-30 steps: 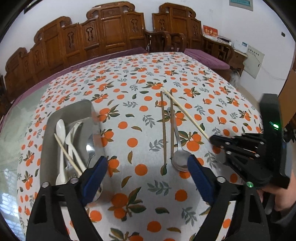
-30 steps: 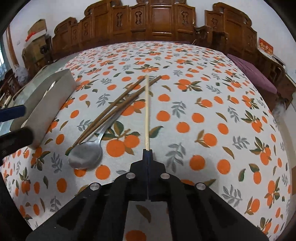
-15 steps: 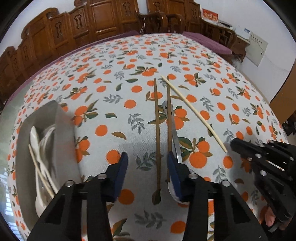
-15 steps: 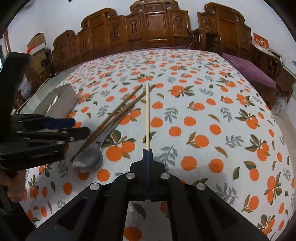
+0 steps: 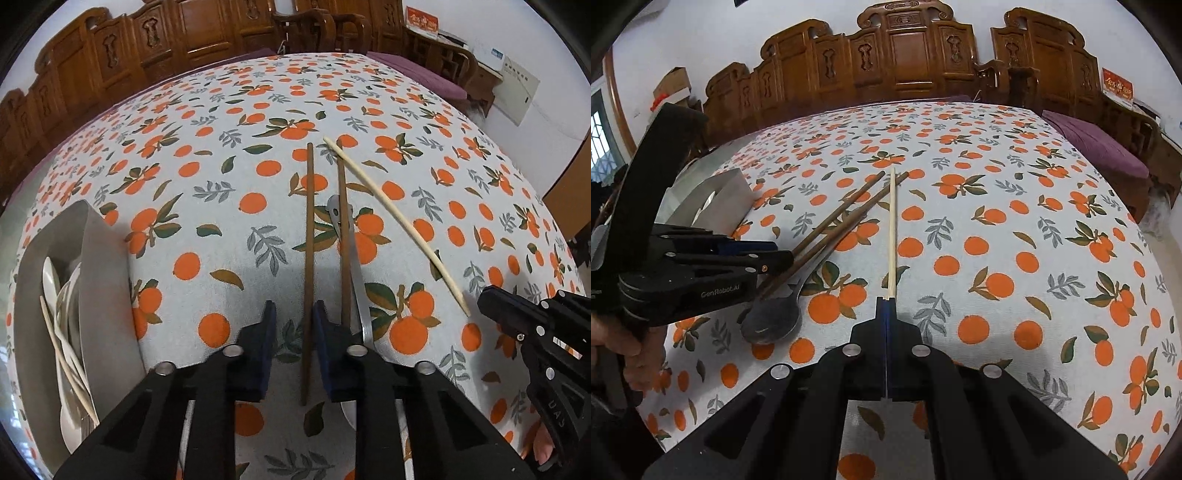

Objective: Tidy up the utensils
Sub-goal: 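Grasp the dark wooden chopstick with the left gripper, then carry the dark chopstick into the tray and open the left gripper, then lower the light chopstick into the tray and open the right gripper, then grasp the dark chopstick with the left gripper while the right gripper reaches toward the metal spoon, then grasp the metal spoon by its handle with the right gripper and lift it, then lower the dark chopstick into the tray and open the left gripper while the right gripper carries the spoon over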

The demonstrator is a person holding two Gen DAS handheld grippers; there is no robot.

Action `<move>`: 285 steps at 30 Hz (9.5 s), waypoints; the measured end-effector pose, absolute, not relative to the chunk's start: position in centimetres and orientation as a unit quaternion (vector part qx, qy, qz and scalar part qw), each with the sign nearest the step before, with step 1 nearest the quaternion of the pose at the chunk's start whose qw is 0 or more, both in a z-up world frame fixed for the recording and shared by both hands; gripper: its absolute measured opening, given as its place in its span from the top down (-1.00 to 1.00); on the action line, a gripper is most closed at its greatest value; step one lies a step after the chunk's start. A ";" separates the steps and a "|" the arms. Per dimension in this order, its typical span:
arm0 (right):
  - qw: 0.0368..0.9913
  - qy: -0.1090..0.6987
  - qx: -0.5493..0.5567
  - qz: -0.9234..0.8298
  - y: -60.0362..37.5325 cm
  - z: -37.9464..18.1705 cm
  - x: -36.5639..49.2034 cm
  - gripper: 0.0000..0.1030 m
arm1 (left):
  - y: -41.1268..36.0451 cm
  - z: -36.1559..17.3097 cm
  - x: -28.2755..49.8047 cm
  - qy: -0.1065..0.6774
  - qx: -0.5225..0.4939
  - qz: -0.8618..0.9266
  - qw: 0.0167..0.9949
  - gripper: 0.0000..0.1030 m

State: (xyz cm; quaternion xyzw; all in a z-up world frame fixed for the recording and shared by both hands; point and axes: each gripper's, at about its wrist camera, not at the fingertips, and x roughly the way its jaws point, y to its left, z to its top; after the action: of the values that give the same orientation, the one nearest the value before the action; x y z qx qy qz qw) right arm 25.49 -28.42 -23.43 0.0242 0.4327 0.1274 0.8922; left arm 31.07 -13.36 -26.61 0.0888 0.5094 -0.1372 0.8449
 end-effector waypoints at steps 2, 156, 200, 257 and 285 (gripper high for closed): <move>0.893 0.429 0.029 0.134 -28.5 -23.3 25.7 0.98 | -13.4 -26.6 31.2 0.512 0.087 -0.138 0.843 0.90; 0.873 0.406 -0.052 0.264 -9.4 -14.3 25.0 0.02 | 11.7 -14.1 17.6 0.368 0.010 -0.047 0.929 -0.75; 0.903 0.421 -0.012 0.081 -30.4 -20.9 29.3 -0.91 | -11.4 -22.3 27.6 0.465 0.063 -0.169 0.867 0.12; 0.840 0.521 -0.003 0.153 -21.0 -23.4 30.6 0.36 | -5.3 -16.6 21.5 0.385 0.009 -0.228 0.894 0.92; 0.820 0.558 -0.087 0.097 -20.4 -24.1 30.6 0.87 | -2.5 -16.2 20.8 0.380 0.017 -0.193 0.904 0.92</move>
State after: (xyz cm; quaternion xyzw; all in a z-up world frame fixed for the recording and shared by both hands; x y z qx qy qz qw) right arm 30.56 -20.43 -24.08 -0.0870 0.5578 0.0973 0.8196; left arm 20.82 -2.46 -16.21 0.0165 0.3801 -0.1934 0.9044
